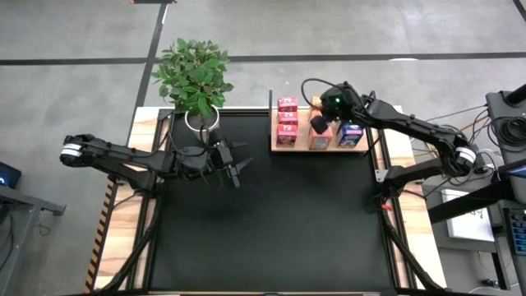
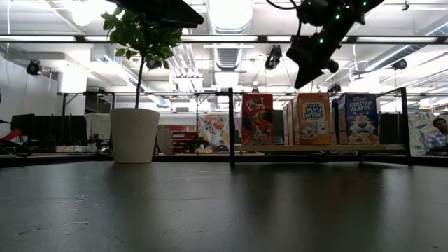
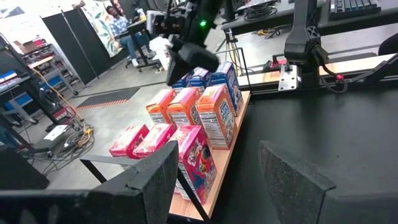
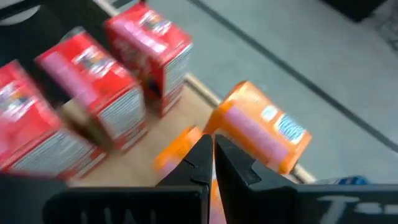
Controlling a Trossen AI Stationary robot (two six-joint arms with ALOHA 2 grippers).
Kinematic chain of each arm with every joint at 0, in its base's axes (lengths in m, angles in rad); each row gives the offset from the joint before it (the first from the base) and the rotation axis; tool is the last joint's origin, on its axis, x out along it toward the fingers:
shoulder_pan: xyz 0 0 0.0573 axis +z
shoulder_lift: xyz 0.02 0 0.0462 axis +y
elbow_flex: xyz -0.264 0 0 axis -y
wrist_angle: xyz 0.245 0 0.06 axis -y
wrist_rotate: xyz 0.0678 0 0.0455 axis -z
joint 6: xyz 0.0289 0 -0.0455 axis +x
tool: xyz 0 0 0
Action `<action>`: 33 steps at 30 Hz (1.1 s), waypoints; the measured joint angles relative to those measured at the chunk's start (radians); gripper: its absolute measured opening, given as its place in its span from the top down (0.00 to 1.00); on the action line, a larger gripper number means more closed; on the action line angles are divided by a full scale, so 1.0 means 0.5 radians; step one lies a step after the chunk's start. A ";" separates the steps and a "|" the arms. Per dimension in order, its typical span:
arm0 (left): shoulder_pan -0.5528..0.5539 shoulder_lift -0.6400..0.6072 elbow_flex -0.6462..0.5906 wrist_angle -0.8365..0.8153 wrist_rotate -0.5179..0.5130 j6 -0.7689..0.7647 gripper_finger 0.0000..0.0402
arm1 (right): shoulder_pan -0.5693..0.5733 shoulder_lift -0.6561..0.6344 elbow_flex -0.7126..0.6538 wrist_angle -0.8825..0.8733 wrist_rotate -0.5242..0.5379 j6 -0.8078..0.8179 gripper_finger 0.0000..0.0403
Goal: Stack cereal on shelf
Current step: Return to Home Position
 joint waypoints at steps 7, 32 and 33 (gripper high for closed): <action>0.004 -0.001 0.000 0.008 0.000 0.024 0.49 | -0.081 0.105 0.002 0.250 0.020 -0.163 0.98; -0.410 -1.319 -0.709 -0.410 0.235 0.032 0.76 | 0.922 -1.260 -1.133 1.246 -0.612 -0.690 0.98; -0.410 -1.391 -0.765 -0.395 0.235 0.035 0.79 | 0.922 -1.314 -1.201 1.309 -0.611 -0.691 0.98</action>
